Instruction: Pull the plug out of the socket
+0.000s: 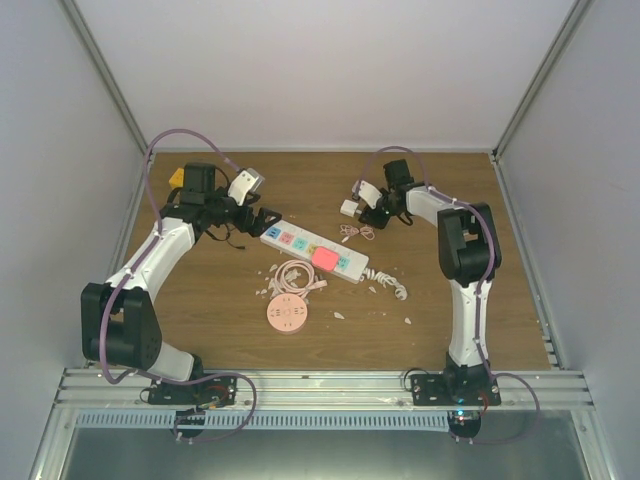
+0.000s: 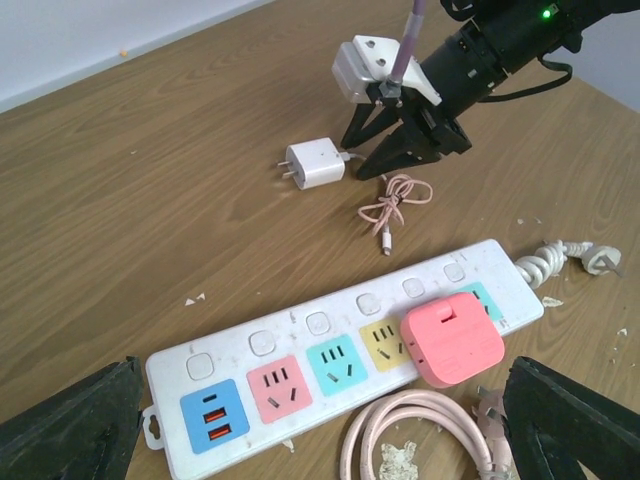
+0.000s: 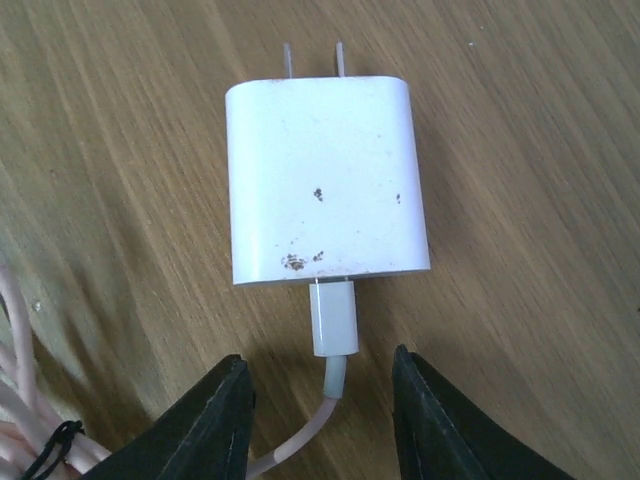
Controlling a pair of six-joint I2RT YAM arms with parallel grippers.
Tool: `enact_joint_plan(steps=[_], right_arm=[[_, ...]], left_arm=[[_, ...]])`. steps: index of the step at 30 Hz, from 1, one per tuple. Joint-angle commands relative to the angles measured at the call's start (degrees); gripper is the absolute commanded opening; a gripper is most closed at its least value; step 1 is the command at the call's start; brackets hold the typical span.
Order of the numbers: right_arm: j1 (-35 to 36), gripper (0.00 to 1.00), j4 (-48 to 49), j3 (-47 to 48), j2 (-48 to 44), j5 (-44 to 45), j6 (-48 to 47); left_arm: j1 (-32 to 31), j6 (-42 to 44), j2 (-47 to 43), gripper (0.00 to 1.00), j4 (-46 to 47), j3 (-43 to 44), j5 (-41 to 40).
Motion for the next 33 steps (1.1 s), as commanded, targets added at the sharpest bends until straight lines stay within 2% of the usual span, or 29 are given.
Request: enact_joint_plan(steps=[1,4,8,16,23,28,33], right_arm=[[-0.8,0.34,1.5,0.8,2.3,2.7,0.5],[-1.0,0.17,1.6,1.6,2.0,3.0,1.5],[-1.0,0.02,2.6,2.0,0.5,2.3,2.6],[-1.0,0.01,2.1,2.3,-6.8,-1.6,3.2],[-0.9,0.01,-2.1,2.7,-14.6,-9.6,7.2],[0.5,0.01,-5.4,1.0,-20.9,-15.9,8.1],[4.6,0.01,-6.9,-3.0,-27.6,-17.8,8.3]], left_arm=[[0.4,-0.7,-0.8,0.98,1.5,-0.3,1.6],[0.6,-1.3,-1.2,0.98,2.1,-0.4,0.7],[1.7,-1.3,-2.1,0.98,2.4,-0.6,0.9],[2.9,3.8,-3.9,0.99,-3.0,0.9,2.3],[3.0,12.3,-8.7,0.99,-8.5,2.9,11.4],[2.5,19.2,-11.5,0.99,-13.4,6.0,10.8],[0.2,24.2,-12.3,0.99,-20.7,10.6,8.3]])
